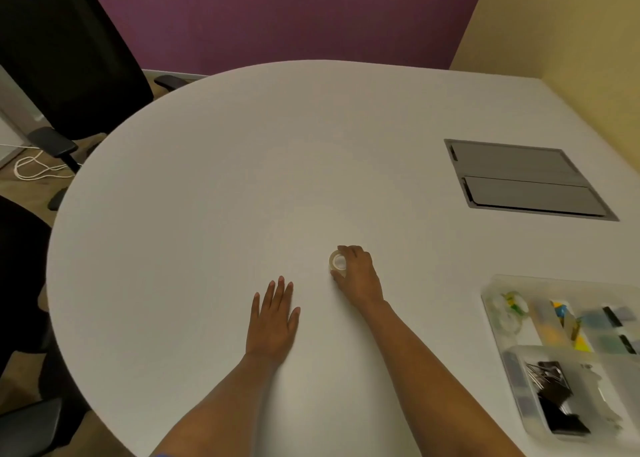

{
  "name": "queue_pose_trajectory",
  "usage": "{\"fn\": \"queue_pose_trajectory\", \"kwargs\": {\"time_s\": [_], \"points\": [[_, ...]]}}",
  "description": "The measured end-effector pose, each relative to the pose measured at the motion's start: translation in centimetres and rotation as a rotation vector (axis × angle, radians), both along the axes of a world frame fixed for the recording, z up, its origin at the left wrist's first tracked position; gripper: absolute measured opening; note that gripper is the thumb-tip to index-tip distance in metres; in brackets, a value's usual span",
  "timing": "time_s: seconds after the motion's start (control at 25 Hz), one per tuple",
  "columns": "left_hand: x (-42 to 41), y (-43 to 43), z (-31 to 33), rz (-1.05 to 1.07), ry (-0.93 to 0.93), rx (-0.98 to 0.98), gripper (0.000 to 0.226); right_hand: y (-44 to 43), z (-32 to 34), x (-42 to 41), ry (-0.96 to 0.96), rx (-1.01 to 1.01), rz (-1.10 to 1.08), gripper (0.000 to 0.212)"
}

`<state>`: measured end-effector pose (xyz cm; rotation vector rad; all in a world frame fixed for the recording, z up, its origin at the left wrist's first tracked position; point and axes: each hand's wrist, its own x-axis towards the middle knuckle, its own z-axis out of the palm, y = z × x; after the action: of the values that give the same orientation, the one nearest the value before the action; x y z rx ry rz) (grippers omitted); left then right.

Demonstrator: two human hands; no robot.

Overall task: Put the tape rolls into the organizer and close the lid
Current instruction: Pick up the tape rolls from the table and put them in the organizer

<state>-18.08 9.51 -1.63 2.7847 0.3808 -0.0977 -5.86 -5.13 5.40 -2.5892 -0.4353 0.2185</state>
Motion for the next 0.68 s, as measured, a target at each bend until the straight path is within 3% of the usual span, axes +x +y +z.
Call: {"fn": "queue_pose_trajectory", "kwargs": {"time_s": [0.68], "points": [[-0.1,-19.9,1.2,-0.162,0.076,-0.050,0.059,-24.4,3.0,-1.1,-0.111,0.063,-0.320,0.053]]}}
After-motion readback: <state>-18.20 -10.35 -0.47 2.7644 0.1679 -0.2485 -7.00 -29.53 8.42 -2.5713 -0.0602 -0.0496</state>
